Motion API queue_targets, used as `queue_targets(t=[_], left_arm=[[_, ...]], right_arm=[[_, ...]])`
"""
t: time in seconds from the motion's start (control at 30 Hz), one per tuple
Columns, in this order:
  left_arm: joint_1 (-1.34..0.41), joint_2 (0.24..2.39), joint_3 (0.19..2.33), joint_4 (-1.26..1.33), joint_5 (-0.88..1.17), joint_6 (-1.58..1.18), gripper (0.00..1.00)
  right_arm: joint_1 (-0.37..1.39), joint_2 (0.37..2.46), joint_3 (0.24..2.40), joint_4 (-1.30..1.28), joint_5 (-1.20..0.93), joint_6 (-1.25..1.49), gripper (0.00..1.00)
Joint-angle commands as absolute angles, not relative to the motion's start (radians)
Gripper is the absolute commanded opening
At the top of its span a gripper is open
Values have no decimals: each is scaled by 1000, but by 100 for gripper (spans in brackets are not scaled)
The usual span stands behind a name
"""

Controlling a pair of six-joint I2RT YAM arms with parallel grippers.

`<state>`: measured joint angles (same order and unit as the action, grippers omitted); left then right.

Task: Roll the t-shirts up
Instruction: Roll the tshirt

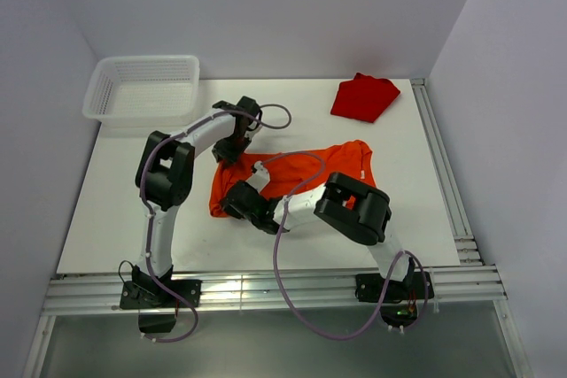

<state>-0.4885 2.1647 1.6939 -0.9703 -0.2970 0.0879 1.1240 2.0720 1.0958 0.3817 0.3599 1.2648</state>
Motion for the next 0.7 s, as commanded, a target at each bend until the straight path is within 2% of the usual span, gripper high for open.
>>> queue_targets(t=[0.0,0.37,0.67], left_arm=[[-488,2126,1776,-992,-224,90,37],[-350,2017,1864,-1065,50,136,45],[-128,1927,1701,-1040,356,195,46]], right_arm=[[1140,2045,1080,339,391,1284,0],[1141,2060,1086,298,391,1308,0],[1140,2074,1111,273,379,1313,0]])
